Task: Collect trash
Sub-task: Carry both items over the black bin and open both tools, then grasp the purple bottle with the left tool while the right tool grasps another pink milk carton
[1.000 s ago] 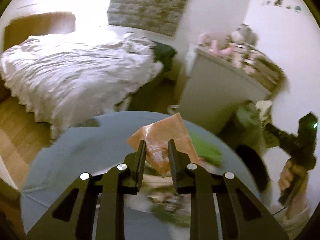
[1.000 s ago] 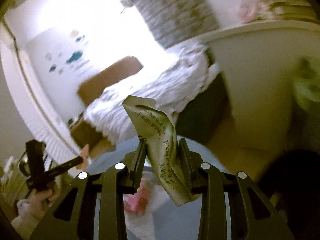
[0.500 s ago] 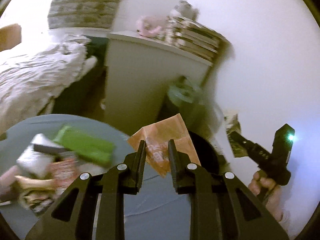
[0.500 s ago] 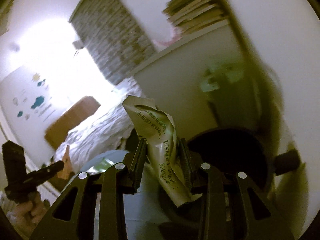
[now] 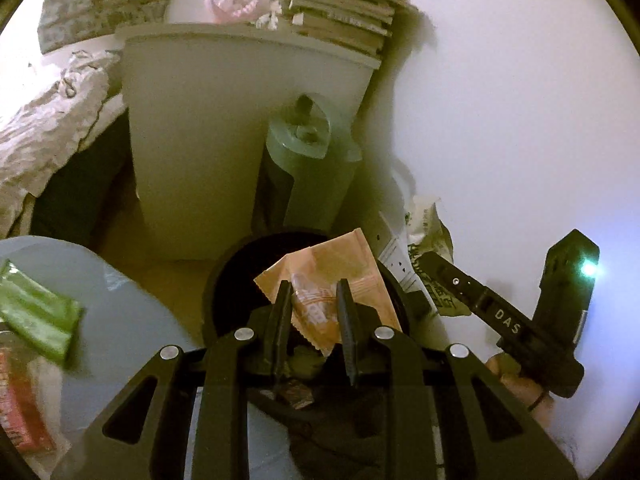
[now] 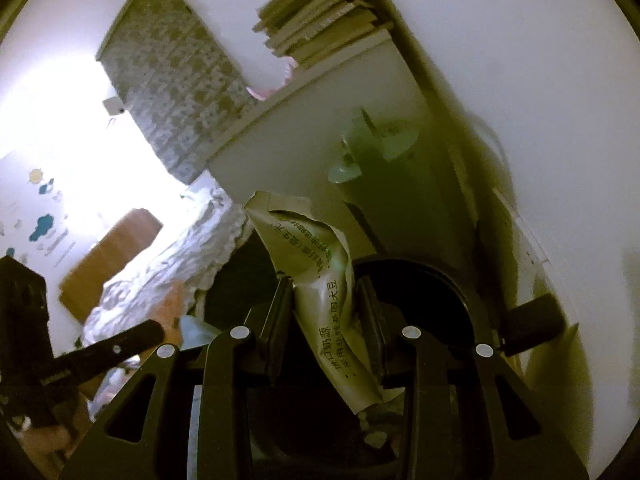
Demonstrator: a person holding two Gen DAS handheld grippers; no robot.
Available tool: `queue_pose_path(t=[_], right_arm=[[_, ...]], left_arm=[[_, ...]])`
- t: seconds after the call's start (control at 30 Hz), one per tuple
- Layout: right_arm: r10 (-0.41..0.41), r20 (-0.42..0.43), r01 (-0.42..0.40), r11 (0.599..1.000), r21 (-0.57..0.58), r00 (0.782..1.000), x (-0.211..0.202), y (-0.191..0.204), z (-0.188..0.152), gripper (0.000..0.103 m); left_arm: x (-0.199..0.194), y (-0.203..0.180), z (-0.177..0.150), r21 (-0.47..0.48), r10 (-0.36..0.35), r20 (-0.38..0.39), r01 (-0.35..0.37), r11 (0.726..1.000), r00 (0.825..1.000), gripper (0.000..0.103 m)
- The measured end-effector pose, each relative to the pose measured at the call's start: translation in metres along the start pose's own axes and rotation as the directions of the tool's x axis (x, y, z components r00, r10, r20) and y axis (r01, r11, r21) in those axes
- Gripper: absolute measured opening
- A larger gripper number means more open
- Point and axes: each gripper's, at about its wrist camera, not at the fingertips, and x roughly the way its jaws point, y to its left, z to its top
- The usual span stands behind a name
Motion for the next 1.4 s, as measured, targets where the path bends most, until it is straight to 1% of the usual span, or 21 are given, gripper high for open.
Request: queue_pose_path(t=[0.2, 0.4, 0.5, 0.53, 0.57, 0.6, 0.63, 0.67, 0.73, 0.87, 1.0, 1.1, 1.23, 1.3, 1.37, 1.4], right_arm=[[-0.012, -0.019, 0.012, 1.0, 0.017, 1.0, 0.008, -0.006, 0.0, 0.034], [-0.017, -0.025, 0.018, 0.999, 0.032, 1.0, 0.011, -0.008, 0.0, 0.034], [-0.019, -0.028, 0.02, 0.999, 0.039, 0.999, 0.013, -0.007, 0.001, 0.035], [-0.021, -0.028, 0.022, 0.999, 0.045, 0.999, 0.014, -0.007, 0.001, 0.036], [-0.025, -0.026, 0.026, 0.998, 0.051, 0.999, 0.013, -0.007, 0.001, 0.041], [-0.026, -0.026, 0.028, 0.998, 0.057, 0.999, 0.014, -0.008, 0.002, 0.048], [-0.029, -0.019, 0.03, 0.997, 0.069, 0.999, 0.014, -0.009, 0.002, 0.061], [-0.034, -0.008, 0.034, 0.996, 0.081, 0.999, 0.012, -0.01, 0.002, 0.067], [-0.034, 0.005, 0.033, 0.995, 0.093, 0.999, 0.011, -0.012, 0.002, 0.067], [-0.038, -0.004, 0.038, 0.995, 0.087, 0.999, 0.014, -0.011, 0.0, 0.067], [-0.03, -0.011, 0.03, 0.998, 0.055, 0.999, 0.015, -0.003, -0.003, 0.067], [-0.017, -0.026, 0.018, 1.0, 0.015, 1.0, 0.017, 0.006, -0.007, 0.067], [0.012, -0.062, -0.016, 0.998, -0.068, 0.998, 0.023, 0.029, -0.016, 0.067], [0.034, -0.089, -0.046, 0.991, -0.13, 0.995, 0.025, 0.048, -0.023, 0.067], [0.065, -0.12, -0.086, 0.98, -0.182, 0.991, 0.028, 0.066, -0.031, 0.068], [0.082, -0.142, -0.111, 0.971, -0.213, 0.986, 0.029, 0.077, -0.037, 0.071]], left_arm=[[0.019, 0.002, -0.004, -0.017, -0.004, -0.033, 0.003, 1.0, 0.999, 0.023], [0.028, 0.001, -0.005, -0.027, -0.009, -0.049, 0.008, 1.0, 0.999, 0.024], [0.032, 0.0, -0.003, -0.027, -0.009, -0.063, 0.007, 1.0, 0.998, 0.031], [0.033, 0.0, -0.002, -0.025, -0.003, -0.069, 0.001, 1.0, 0.998, 0.038], [0.034, 0.0, -0.002, -0.025, -0.002, -0.068, 0.0, 1.0, 0.998, 0.052], [0.032, 0.001, -0.002, -0.031, -0.007, -0.057, 0.005, 1.0, 0.998, 0.06], [0.03, 0.001, -0.002, -0.036, -0.013, -0.045, 0.011, 0.999, 0.999, 0.073], [0.028, 0.002, -0.003, -0.04, -0.017, -0.032, 0.016, 0.999, 0.999, 0.074], [0.023, 0.002, -0.003, -0.042, -0.02, -0.025, 0.019, 0.999, 0.999, 0.075], [0.007, 0.003, -0.007, -0.049, -0.028, -0.011, 0.027, 0.998, 1.0, 0.075], [-0.024, 0.011, -0.018, -0.056, -0.016, 0.018, 0.017, 0.998, 1.0, 0.075], [-0.054, 0.026, -0.03, -0.066, 0.018, 0.043, -0.015, 0.998, 0.999, 0.075], [-0.105, 0.067, -0.053, -0.119, 0.109, 0.076, -0.099, 0.988, 0.991, 0.075], [-0.13, 0.09, -0.065, -0.149, 0.167, 0.089, -0.152, 0.977, 0.982, 0.077], [-0.161, 0.123, -0.084, -0.187, 0.257, 0.099, -0.236, 0.954, 0.961, 0.08], [-0.17, 0.132, -0.089, -0.195, 0.283, 0.098, -0.26, 0.946, 0.954, 0.08]])
